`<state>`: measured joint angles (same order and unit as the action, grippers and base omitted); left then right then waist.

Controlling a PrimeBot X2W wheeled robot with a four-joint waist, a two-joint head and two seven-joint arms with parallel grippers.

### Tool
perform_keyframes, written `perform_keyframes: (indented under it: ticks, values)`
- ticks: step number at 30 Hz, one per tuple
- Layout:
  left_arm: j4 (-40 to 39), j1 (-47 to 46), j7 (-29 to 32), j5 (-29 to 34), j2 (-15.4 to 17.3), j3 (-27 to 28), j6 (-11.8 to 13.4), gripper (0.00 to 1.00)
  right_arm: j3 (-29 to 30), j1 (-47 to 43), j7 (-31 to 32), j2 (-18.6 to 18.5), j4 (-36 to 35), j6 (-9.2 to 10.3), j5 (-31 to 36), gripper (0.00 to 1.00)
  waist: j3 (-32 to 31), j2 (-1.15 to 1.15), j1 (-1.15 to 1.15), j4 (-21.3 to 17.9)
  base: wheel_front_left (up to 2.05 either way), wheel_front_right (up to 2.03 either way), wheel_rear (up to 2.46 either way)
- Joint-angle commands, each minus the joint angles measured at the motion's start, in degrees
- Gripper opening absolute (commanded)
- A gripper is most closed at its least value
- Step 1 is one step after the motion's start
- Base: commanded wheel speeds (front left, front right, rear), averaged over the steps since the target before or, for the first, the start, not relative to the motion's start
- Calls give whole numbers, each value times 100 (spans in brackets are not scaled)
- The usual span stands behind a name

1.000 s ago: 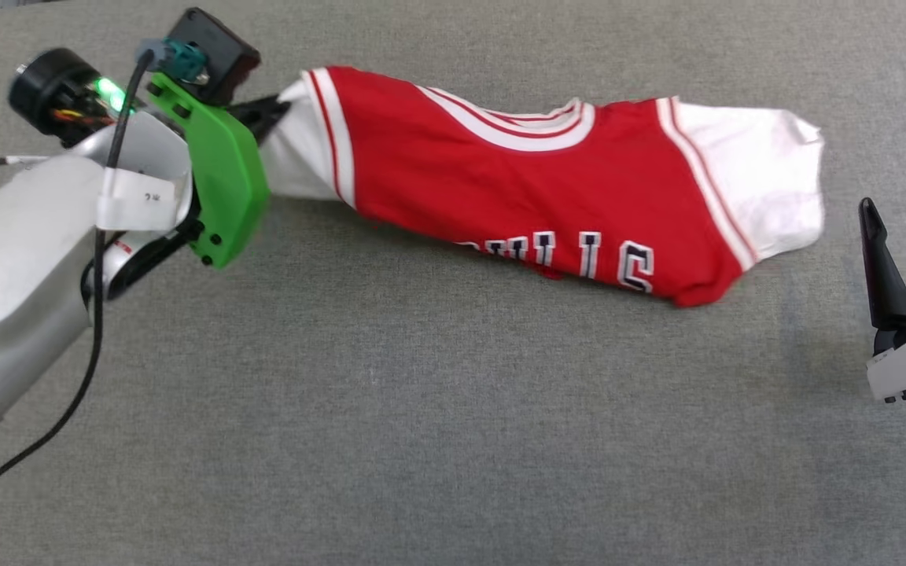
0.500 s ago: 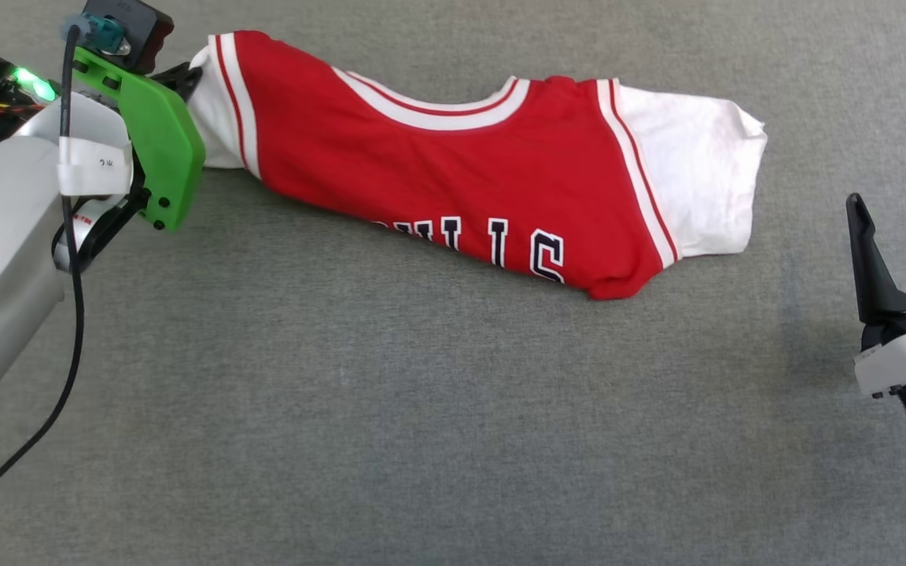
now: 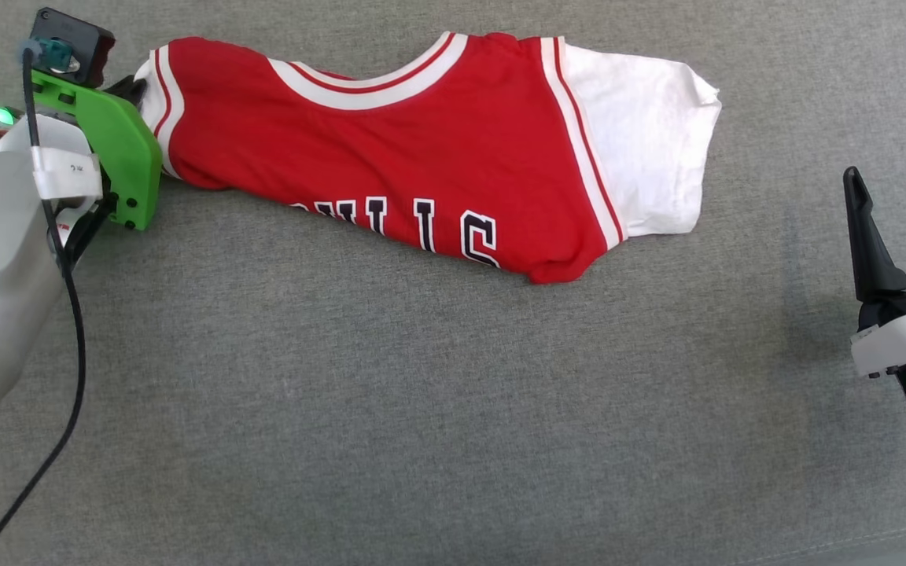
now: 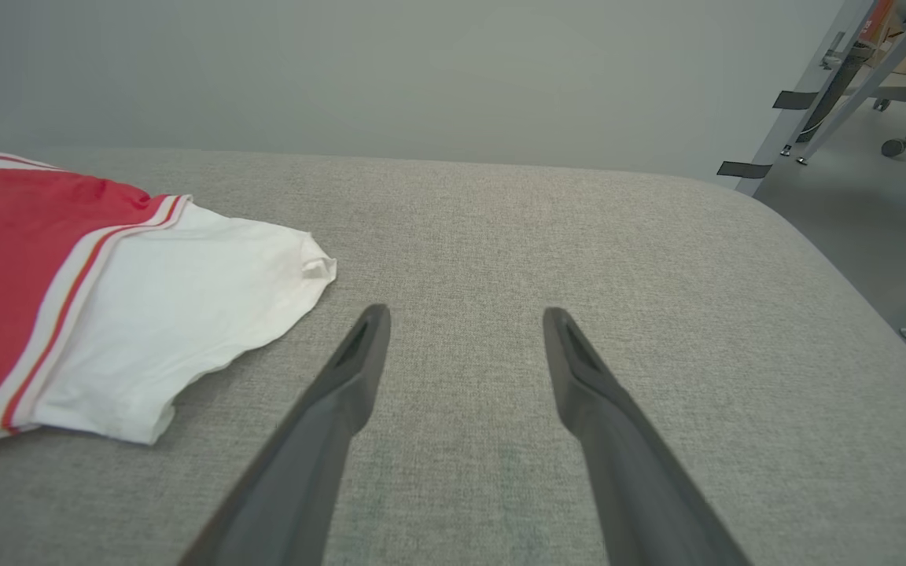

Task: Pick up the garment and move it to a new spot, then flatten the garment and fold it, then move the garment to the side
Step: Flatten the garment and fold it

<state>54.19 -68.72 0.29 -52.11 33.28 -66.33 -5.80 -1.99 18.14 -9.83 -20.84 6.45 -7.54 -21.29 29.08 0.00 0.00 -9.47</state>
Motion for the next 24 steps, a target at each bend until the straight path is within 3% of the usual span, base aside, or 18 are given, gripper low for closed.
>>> perform_keyframes:
  ticks: [1,2,3,6,9,13,17,20,24]
  values:
    - [173,126,-155,14,-98,-57,-36,0,-13,115,3,-27,-37,5,63,100,-17,0,0,29,0,0,0]
    - [260,114,-290,34,-144,-66,-55,55,-18,113,4,-33,-56,5,57,100,-60,0,0,66,0,0,0]
    - [306,87,-454,62,-175,-65,-66,100,-21,112,5,-33,-79,5,33,100,-102,0,0,98,0,0,0]
    - [420,56,-1140,101,-265,28,-69,100,7,109,2,-79,-171,5,-52,100,-306,0,0,244,0,0,0]
    - [323,32,-1473,188,-286,197,113,100,36,114,64,-204,-275,5,-106,100,-522,0,0,396,0,0,0]
    - [-842,165,-1525,549,-72,1029,722,100,114,245,254,-500,-453,5,-198,100,-714,0,0,629,0,0,0]
    - [-2459,1068,-1527,1164,235,2089,1459,100,15,552,625,-879,-574,5,-339,100,-817,0,0,851,0,0,0]
    - [-3548,1934,-1527,1608,264,2752,1972,100,-307,850,1259,-1292,-528,5,-602,100,-849,0,0,1023,0,0,0]
    - [-4554,2940,-1528,2100,148,3379,2435,100,-973,1270,2434,-1884,-379,5,-1172,100,-831,0,0,1220,0,0,0]
